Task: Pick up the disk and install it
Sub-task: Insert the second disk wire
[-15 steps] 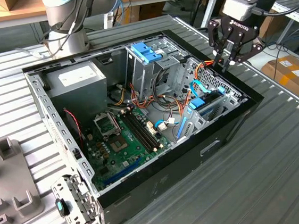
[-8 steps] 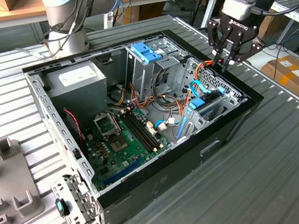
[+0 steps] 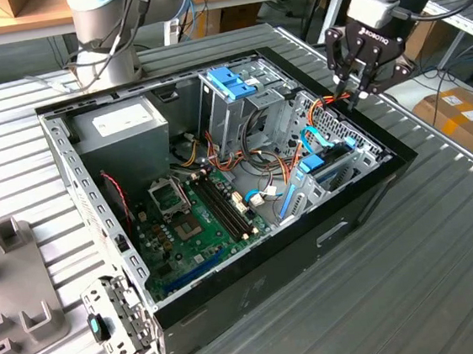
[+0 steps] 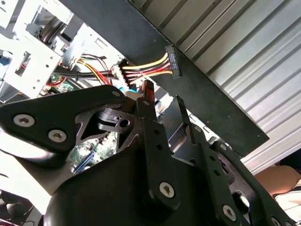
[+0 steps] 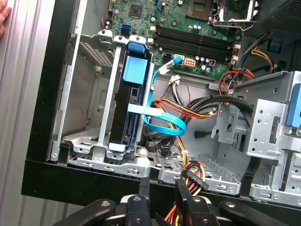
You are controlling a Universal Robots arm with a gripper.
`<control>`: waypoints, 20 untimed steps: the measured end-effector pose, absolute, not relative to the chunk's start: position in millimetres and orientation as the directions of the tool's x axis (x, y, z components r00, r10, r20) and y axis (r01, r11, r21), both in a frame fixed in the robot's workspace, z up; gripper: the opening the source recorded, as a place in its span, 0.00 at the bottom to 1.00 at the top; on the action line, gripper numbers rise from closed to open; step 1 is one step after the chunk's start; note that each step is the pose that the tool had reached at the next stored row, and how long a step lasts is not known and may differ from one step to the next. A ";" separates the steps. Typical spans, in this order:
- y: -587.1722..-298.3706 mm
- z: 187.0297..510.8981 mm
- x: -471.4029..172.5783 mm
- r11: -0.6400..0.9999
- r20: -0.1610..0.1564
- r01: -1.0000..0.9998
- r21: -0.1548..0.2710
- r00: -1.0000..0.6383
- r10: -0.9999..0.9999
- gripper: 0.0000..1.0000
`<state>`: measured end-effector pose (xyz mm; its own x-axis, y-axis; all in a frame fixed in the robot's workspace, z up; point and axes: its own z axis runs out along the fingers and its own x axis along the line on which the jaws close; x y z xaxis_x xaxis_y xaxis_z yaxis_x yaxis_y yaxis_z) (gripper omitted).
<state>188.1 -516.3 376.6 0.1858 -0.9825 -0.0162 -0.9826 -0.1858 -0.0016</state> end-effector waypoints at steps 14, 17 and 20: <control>-516.1 374.4 204.4 -0.403 -0.014 -0.915 -0.001 0.403 -0.915 0.36; -516.1 374.5 204.5 -0.433 -0.009 -0.902 0.002 0.433 -0.902 0.36; -516.0 374.6 205.0 -0.458 -0.007 -0.889 0.004 0.458 -0.889 0.36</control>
